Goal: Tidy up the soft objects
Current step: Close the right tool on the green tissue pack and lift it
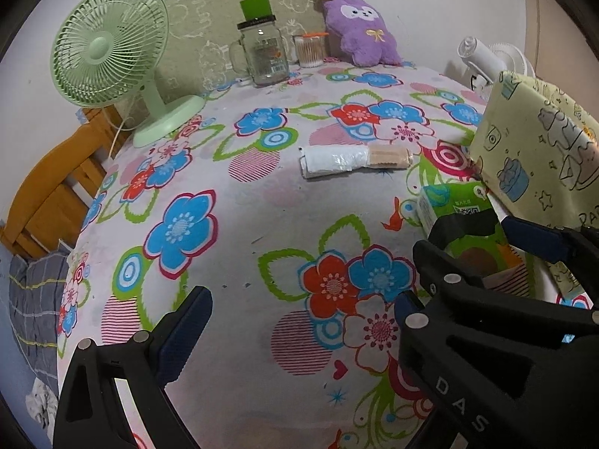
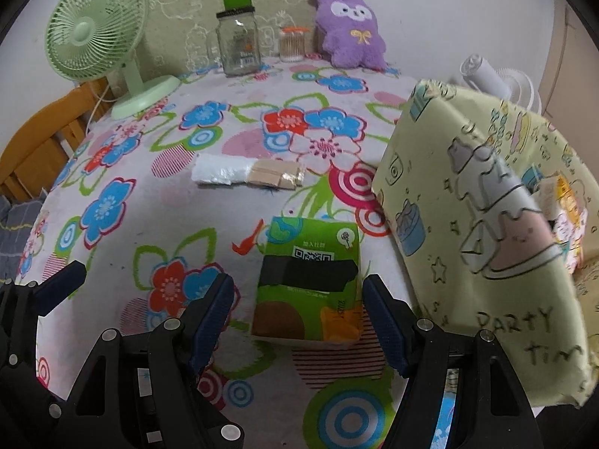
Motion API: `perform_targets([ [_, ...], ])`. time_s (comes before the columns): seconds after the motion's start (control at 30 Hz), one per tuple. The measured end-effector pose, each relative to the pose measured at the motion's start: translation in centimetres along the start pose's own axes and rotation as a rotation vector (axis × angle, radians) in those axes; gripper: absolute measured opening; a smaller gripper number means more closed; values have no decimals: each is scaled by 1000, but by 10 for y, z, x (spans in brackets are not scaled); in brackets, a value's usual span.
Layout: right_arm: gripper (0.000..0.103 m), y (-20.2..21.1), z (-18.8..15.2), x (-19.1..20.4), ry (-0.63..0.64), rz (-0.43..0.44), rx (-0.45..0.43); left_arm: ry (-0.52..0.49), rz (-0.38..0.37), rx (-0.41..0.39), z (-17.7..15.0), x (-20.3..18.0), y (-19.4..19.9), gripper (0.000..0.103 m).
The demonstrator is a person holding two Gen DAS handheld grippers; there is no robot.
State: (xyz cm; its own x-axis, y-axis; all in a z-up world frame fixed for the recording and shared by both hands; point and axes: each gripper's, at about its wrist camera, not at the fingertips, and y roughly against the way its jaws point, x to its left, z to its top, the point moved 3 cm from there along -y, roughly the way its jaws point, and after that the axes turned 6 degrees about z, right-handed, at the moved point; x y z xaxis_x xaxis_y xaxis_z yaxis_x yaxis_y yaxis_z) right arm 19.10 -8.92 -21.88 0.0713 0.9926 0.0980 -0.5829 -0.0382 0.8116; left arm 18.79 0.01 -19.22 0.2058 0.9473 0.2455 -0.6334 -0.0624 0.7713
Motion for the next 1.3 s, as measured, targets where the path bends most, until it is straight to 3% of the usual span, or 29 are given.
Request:
perform_targets([
  [0.23, 57, -9, 3, -4, 14, 1, 8, -17, -14, 3, 4, -6, -5, 99],
  [0.37, 54, -11, 10, -6, 8, 13, 4, -31, -19, -4, 11, -7, -7, 99],
  [0.83, 54, -10, 64, 1, 5, 12, -81, -41, -7, -51, 63, 9, -16, 99],
  [1.17, 54, -36, 100, -2, -35, -7, -91, -72, -33, -53, 91, 13, -46, 99],
  [1.3, 54, -47, 106, -7, -51, -34, -78, -95, -83, -40, 98, 8, -61, 99],
])
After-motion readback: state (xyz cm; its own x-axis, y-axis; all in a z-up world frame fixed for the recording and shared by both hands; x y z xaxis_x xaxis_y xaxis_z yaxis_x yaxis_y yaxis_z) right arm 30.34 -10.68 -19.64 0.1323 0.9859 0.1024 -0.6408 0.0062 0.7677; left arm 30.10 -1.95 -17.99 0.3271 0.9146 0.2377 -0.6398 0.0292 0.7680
